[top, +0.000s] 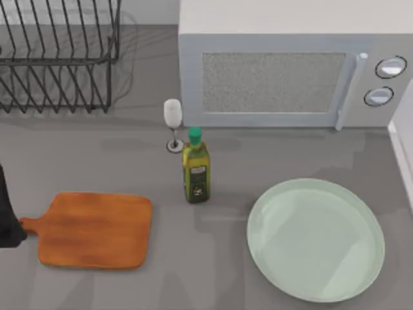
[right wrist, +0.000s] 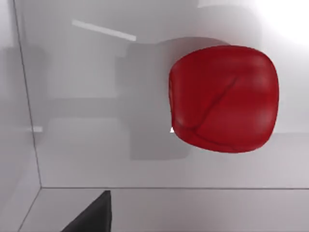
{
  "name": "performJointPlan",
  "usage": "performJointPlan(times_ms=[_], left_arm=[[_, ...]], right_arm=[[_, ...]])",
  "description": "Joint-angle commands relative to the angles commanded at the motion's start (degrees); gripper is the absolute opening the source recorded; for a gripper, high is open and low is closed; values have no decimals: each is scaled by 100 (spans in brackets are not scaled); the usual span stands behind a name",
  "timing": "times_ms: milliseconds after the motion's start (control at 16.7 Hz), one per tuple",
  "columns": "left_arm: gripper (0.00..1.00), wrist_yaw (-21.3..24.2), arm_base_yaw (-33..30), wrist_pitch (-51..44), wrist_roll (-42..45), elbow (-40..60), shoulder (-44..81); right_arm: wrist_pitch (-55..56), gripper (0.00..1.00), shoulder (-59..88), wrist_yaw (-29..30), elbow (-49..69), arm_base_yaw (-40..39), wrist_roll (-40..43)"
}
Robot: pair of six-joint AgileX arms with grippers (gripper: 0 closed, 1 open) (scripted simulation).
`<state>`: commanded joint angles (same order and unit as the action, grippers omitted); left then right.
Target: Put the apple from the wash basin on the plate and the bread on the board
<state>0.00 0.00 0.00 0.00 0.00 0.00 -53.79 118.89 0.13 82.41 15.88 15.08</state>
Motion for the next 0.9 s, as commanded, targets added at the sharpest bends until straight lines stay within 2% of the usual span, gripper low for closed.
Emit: performJointPlan(times_ms=[480,840,900], left_arm=[[100,0,0,0,0,0,0],[100,0,0,0,0,0,0],[100,0,0,0,0,0,0]], right_arm=[[2231,100,1353,12,-788,17,-20],[2440,100,1524,13,-889,19,-23],[2440,92,1524,13,-889,19,-23]])
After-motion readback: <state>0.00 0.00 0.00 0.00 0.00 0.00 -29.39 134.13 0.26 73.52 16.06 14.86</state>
